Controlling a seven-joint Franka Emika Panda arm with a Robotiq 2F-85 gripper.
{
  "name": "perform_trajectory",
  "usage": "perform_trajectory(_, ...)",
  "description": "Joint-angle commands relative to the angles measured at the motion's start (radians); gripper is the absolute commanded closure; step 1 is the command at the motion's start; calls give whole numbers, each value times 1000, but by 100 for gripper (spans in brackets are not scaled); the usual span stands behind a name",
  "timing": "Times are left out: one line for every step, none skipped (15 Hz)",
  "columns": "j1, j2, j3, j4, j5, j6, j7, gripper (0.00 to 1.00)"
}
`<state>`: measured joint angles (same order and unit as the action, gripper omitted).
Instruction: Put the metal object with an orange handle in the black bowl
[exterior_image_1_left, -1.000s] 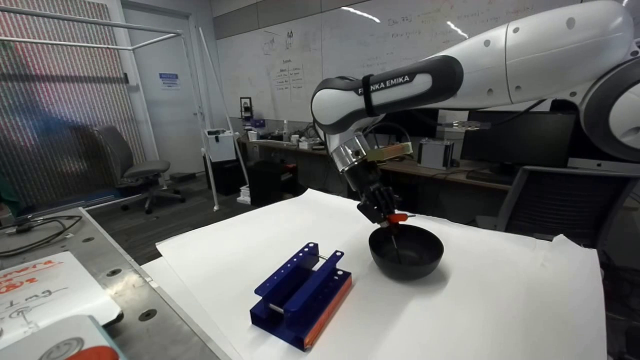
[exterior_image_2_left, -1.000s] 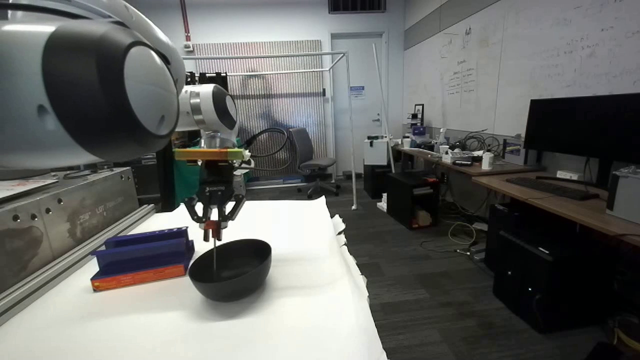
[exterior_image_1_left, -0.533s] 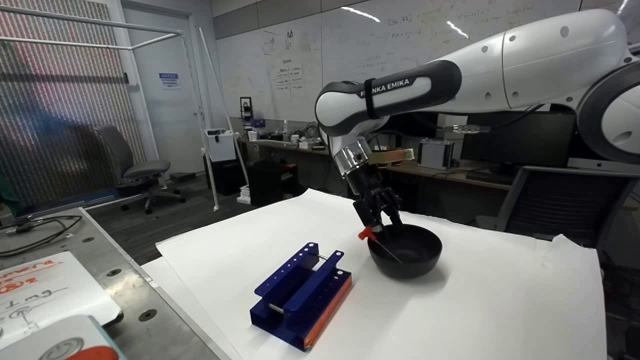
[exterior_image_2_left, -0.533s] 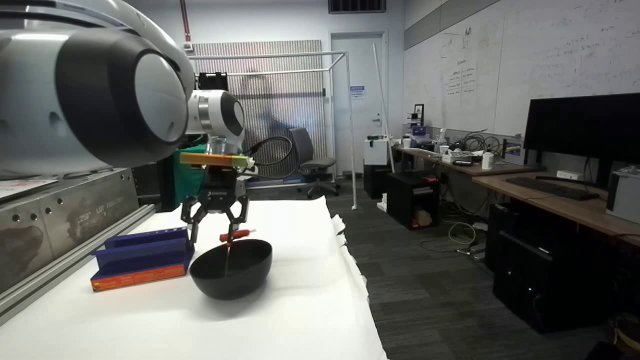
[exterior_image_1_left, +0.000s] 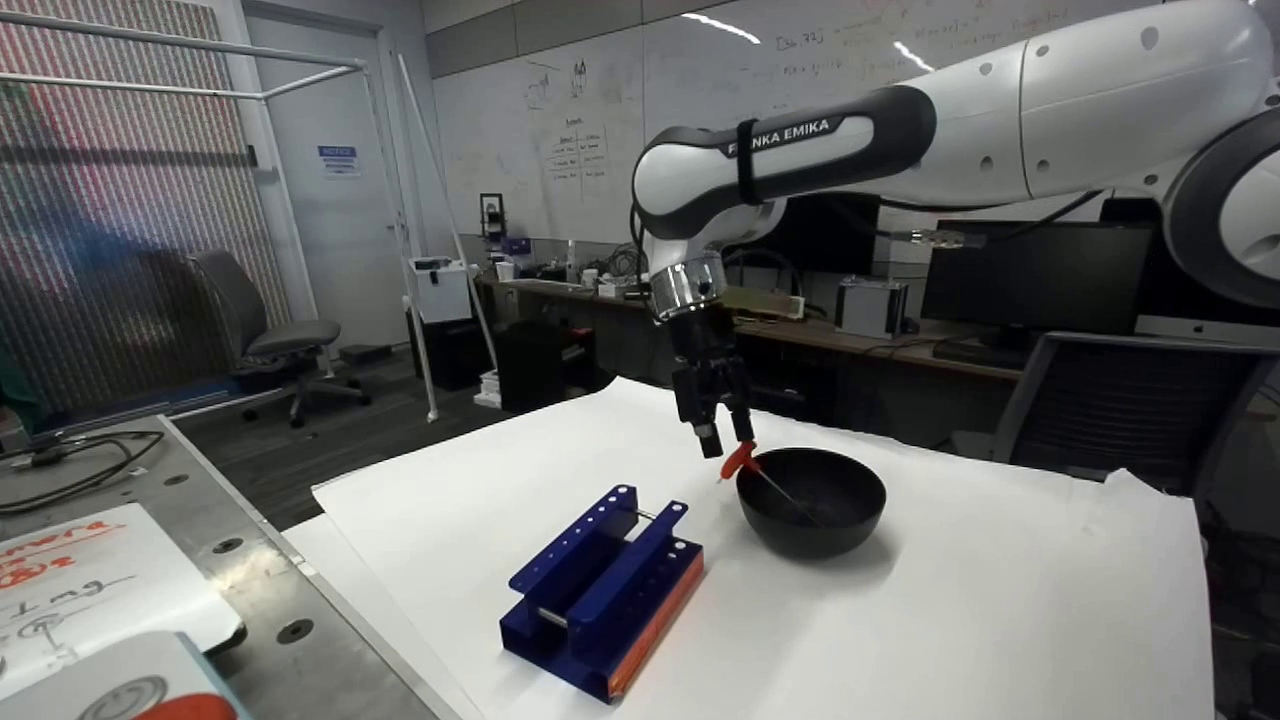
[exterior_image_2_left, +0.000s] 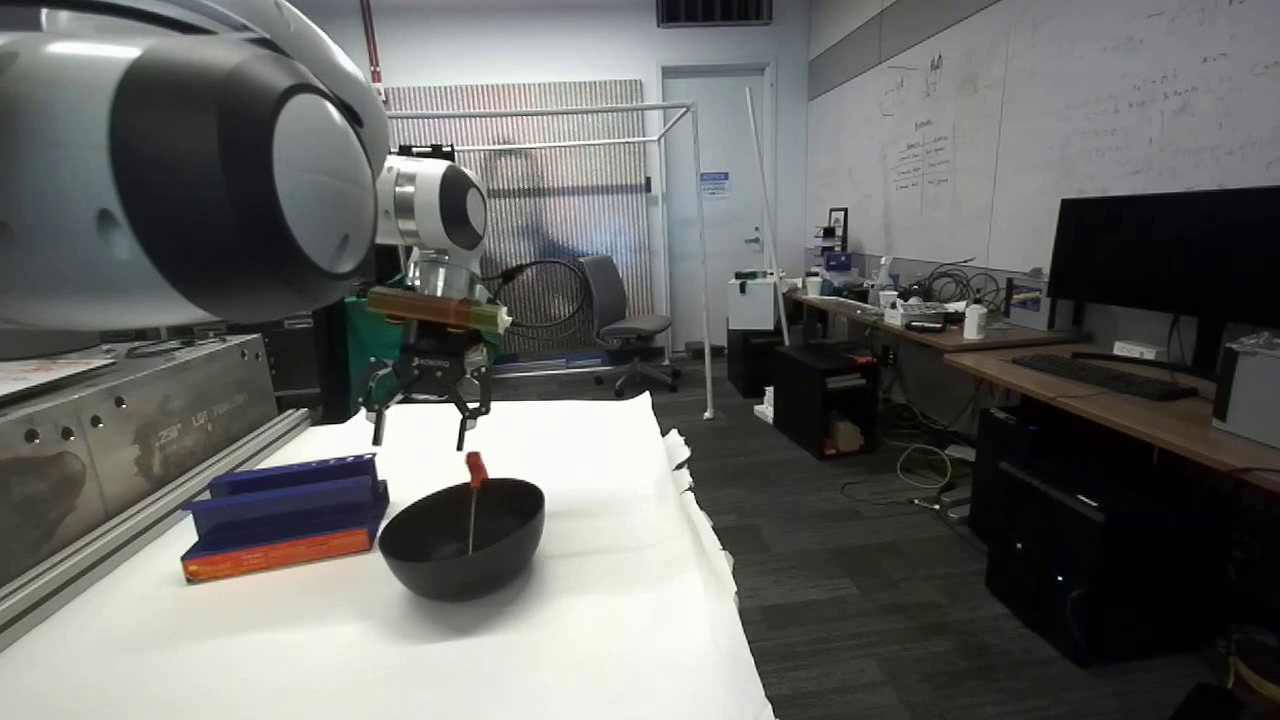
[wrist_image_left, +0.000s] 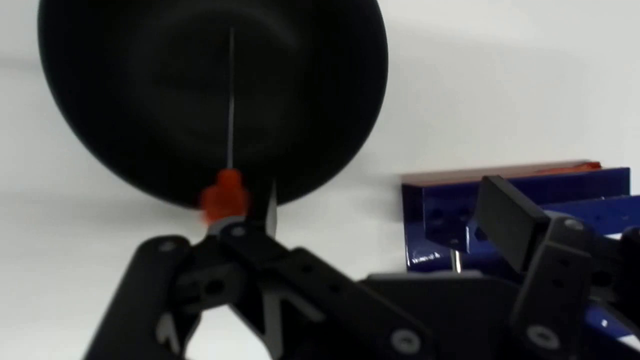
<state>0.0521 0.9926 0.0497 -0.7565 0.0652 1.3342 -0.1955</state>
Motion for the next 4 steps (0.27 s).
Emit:
perform_trajectory(-6, -85, 24, -55, 19, 123, -51, 0)
perform_trajectory(1, -24, 11, -2, 0, 67, -29, 0)
perform_trajectory(1, -38, 16, -5, 0, 87, -31, 0)
perform_trajectory(1, -49, 18, -9, 0, 93, -32, 0)
